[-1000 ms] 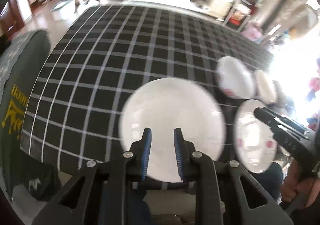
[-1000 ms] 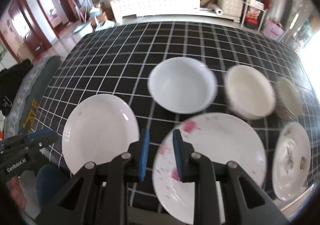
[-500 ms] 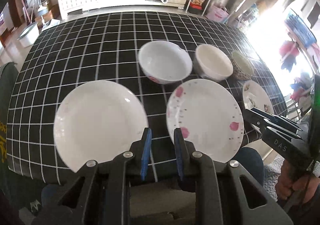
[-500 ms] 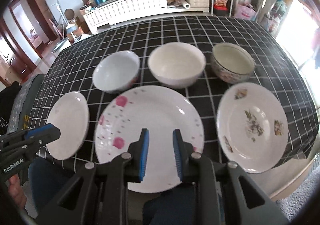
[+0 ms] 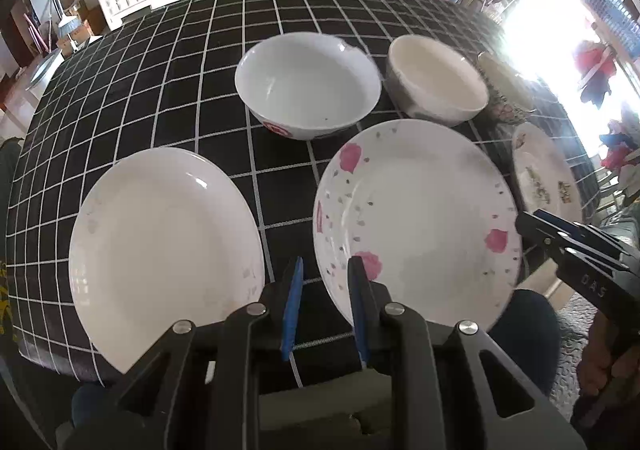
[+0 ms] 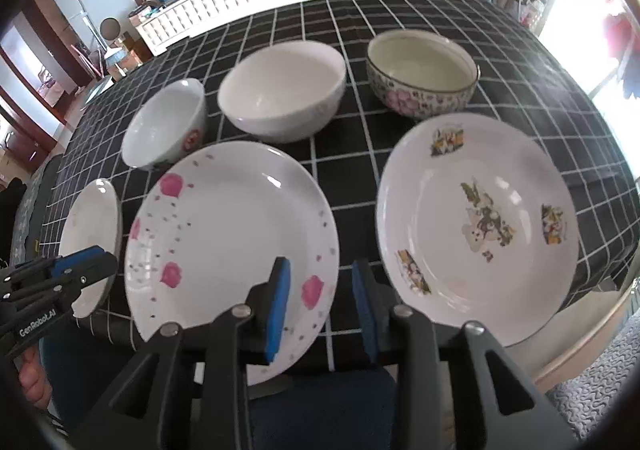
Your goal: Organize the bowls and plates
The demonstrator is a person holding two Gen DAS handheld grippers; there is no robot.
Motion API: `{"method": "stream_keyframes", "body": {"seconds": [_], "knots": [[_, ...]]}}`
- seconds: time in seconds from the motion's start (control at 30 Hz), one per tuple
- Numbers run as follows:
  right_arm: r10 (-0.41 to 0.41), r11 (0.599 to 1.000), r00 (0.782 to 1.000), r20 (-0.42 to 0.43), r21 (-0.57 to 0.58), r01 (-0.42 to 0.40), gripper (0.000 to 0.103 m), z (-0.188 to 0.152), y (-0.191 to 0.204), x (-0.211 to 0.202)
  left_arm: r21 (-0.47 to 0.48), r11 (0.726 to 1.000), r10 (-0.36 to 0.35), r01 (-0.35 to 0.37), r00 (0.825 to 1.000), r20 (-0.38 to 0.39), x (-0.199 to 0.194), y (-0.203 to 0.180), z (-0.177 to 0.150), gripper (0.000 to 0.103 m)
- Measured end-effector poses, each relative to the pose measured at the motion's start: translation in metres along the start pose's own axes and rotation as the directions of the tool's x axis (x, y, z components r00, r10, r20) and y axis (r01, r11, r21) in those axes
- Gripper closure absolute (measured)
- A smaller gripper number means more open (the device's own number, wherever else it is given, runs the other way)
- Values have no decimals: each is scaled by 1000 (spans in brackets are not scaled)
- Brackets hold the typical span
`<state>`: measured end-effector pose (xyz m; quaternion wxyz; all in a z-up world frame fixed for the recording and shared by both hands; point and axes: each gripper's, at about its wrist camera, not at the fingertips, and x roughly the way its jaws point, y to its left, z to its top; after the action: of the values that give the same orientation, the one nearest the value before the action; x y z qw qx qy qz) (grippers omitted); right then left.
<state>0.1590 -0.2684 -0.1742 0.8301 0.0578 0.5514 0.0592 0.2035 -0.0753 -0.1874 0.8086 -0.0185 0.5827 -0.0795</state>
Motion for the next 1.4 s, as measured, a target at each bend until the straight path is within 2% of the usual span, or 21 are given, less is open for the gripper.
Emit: {"method": "stream_keyframes", "body": {"seconds": [0.23, 0.4, 0.47, 0.63, 0.77, 1.07, 1.23, 1.33, 1.37, 1.4], "knots": [[5, 1000, 1000, -29, 2, -5, 66, 4, -3, 14, 11, 1000, 11, -10, 999, -47, 27, -3, 4, 82], [-11, 1000, 999, -52, -15, 10, 66, 5, 0, 25, 9, 1000, -10, 11, 996, -89, 40, -3, 4, 84], [-21, 999, 999, -46, -25, 20, 67, 5, 2, 26, 17, 1000, -19, 20, 996, -92, 44, -3, 5, 89], [-13, 1000, 998, -59, -25, 11, 67, 4, 6, 31, 10, 999, -40, 42, 995, -88, 46, -3, 5, 90], [-10, 1000, 998, -62, -30, 8, 73, 1, 10, 32, 10, 999, -39, 40, 996, -86, 49, -2, 5, 90], [-33, 999, 998, -57, -24, 31, 73, -1, 15, 22, 38, 999, -4, 6, 998, -64, 35, -3, 0, 90], [7, 1000, 998, -63, 4, -7, 73, -3, 20, 14, 12, 1000, -12, 13, 997, -75, 26, 3, -2, 90], [21, 1000, 999, -34, -11, -22, 73, 1, 32, 3, 13, 1000, 1, -1, 998, -59, 18, 10, -6, 90], [37, 999, 999, -17, -29, -37, 73, 1, 39, -3, 14, 999, -40, 41, 998, -42, 11, 12, -8, 103], [49, 998, 999, -10, -40, -49, 73, 1, 45, -7, 12, 994, -111, 111, 993, -33, 4, 11, -9, 103]]}}
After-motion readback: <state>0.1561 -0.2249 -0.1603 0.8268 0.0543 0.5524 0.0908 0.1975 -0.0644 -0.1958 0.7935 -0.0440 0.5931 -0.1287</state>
